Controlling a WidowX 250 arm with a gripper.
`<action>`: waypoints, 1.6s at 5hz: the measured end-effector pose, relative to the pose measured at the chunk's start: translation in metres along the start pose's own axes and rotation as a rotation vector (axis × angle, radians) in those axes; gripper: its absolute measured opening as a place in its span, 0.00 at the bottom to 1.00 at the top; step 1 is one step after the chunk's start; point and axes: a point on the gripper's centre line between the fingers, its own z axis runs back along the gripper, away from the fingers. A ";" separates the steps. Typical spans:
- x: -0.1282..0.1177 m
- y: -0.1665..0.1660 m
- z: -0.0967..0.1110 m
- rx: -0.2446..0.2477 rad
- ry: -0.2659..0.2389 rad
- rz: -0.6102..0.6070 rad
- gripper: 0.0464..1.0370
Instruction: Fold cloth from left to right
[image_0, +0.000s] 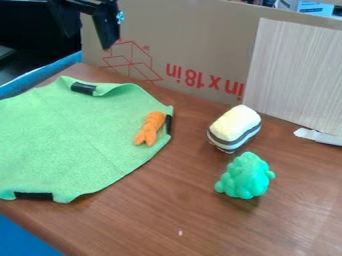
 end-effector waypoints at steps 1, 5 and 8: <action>-0.004 -0.002 -0.010 -0.012 0.032 0.001 0.96; -0.048 0.099 -0.083 0.022 0.026 0.315 0.96; -0.107 0.176 -0.113 0.086 -0.050 0.632 0.96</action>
